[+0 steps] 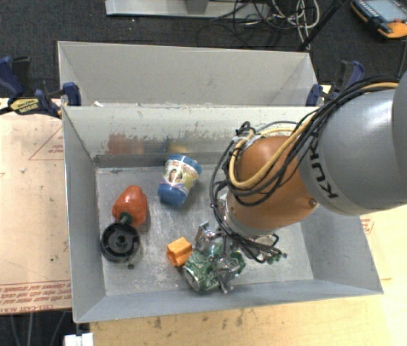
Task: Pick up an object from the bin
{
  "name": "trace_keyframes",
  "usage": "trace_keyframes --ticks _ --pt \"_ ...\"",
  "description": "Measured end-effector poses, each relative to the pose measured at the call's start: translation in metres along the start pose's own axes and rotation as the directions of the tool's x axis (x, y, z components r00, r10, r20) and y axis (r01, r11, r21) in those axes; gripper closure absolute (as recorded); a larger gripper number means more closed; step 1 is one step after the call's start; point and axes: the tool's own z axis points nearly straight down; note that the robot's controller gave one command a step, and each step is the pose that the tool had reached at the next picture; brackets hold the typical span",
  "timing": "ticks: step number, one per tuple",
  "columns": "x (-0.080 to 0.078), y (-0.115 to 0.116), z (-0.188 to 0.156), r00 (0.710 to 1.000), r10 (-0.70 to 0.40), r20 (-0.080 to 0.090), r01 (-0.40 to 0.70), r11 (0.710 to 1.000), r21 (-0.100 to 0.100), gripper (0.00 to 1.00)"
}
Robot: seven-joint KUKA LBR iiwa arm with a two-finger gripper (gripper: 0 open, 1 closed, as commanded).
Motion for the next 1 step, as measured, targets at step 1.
trace_keyframes --ticks 1 --pt "0.0007 0.0004 -0.0032 1.0 0.0 -0.004 0.0 1.0 -0.001 1.0"
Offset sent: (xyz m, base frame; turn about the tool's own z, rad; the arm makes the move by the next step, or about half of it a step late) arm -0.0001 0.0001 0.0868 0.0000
